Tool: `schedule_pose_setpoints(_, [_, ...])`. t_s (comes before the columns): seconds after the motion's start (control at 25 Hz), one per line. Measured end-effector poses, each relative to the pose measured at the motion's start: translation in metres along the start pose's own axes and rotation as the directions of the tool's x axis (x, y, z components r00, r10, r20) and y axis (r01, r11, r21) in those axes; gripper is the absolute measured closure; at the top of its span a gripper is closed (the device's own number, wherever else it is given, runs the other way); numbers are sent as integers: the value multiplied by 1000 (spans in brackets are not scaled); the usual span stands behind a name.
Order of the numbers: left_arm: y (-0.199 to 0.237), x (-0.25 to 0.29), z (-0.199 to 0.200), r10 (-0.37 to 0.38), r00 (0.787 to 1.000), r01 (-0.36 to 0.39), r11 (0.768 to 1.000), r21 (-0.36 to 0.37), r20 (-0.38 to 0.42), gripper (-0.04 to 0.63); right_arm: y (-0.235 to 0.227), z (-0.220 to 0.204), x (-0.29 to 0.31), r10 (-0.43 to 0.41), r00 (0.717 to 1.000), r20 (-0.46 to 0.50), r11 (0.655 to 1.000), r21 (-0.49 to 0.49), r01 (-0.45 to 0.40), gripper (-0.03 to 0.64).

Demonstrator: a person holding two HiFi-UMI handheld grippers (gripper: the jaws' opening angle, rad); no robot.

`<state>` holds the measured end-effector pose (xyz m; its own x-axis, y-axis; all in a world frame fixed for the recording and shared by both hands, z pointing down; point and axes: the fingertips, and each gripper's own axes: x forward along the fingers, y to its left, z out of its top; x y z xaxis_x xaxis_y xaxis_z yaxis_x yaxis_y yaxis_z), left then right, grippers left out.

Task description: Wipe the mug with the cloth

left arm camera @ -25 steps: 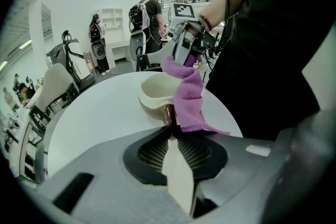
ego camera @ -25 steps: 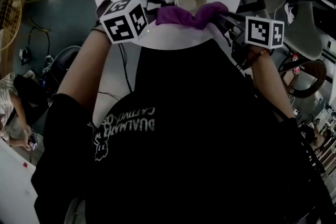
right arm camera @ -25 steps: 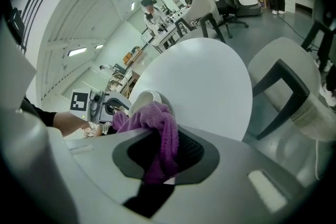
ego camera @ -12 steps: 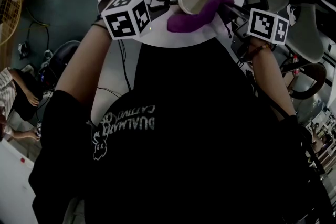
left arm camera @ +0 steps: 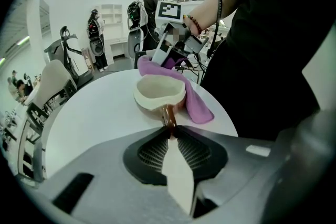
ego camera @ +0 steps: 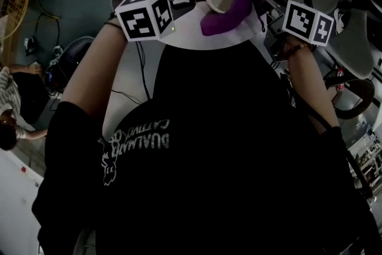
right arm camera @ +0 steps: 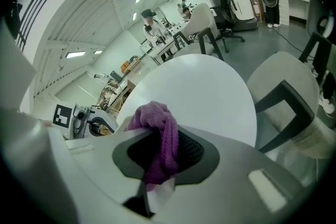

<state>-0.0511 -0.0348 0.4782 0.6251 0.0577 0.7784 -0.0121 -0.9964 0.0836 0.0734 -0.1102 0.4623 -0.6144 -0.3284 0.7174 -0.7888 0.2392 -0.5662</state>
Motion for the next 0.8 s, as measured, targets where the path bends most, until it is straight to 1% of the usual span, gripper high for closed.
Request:
schedule_pose_setpoints(0.12, [1,5,0,9,1000,-9,1000,-13,-20,535,-3,4,5,30,999,-25,998,-53,-31,543])
schedule_pose_setpoints(0.24, [-1,6,0,12,999,-13,999,-29,-38,535,1,5,9,65,995,-81,990,-120,-74,546])
schedule_pose_setpoints(0.36, [0,7,-2,24,998,-27,998,-65,-52,537,4,11,17,104,983,-151,972,-194,-132,546])
schedule_pose_setpoints(0.48, [1,6,-2,38,998,-44,994,-97,-58,535,7,17,26,142,968,-205,952,-238,-190,546])
schedule_pose_setpoints(0.6, [2,5,-1,61,996,-68,991,-118,-63,535,13,23,33,193,944,-268,923,-277,-267,546])
schedule_pose_setpoints(0.72, [2,5,-1,71,995,-79,989,-129,-66,537,15,23,37,233,907,-352,882,-316,-349,546])
schedule_pose_setpoints(0.8, [2,6,0,71,994,-81,988,-131,-81,537,15,24,39,245,881,-405,849,-349,-397,546])
